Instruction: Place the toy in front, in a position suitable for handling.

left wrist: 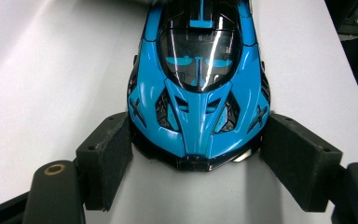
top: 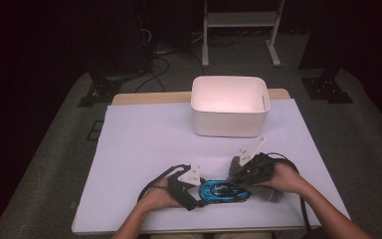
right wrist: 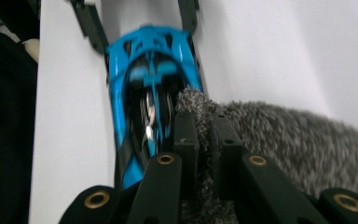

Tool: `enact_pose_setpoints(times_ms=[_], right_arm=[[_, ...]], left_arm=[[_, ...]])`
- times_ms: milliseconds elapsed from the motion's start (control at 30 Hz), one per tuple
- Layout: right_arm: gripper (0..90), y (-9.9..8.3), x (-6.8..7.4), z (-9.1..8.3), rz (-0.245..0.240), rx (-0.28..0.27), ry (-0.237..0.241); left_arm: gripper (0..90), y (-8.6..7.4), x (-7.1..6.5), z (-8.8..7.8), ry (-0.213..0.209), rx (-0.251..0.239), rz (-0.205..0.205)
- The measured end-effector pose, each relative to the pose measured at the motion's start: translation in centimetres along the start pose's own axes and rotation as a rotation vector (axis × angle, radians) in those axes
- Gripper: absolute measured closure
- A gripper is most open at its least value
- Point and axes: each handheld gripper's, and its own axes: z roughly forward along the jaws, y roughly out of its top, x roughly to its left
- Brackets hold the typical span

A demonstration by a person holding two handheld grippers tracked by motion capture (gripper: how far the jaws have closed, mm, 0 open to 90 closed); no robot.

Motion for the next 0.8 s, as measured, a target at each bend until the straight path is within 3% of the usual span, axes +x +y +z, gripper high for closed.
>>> enact_pose_setpoints(times_ms=[167,267,367,467,600,800], right_arm=[[82.2,-2.4,1.1,-1.6,0.031,-0.02,-0.018],[82.1,-3.0,2.0,-1.9,0.032,-0.036,-0.023],[82.2,-2.6,2.4,-1.6,0.013,-0.041,-0.016],[82.2,-1.6,2.5,-0.9,0.002,-0.054,0.023],[82.2,-0.2,3.1,0.2,-0.047,-0.033,0.05],[82.2,0.6,3.8,0.8,-0.055,-0.046,0.073]], left_arm=[[25.1,0.0,0.0,0.0,-0.004,0.001,0.0],[25.1,0.0,0.0,0.0,0.0,0.0,-0.002],[25.1,0.0,0.0,0.0,0.0,0.0,-0.003],[25.1,0.0,0.0,0.0,-0.001,-0.001,-0.001],[25.1,-0.1,0.1,0.0,-0.005,-0.001,0.002],[25.1,0.0,0.1,0.0,-0.003,0.001,0.0]])
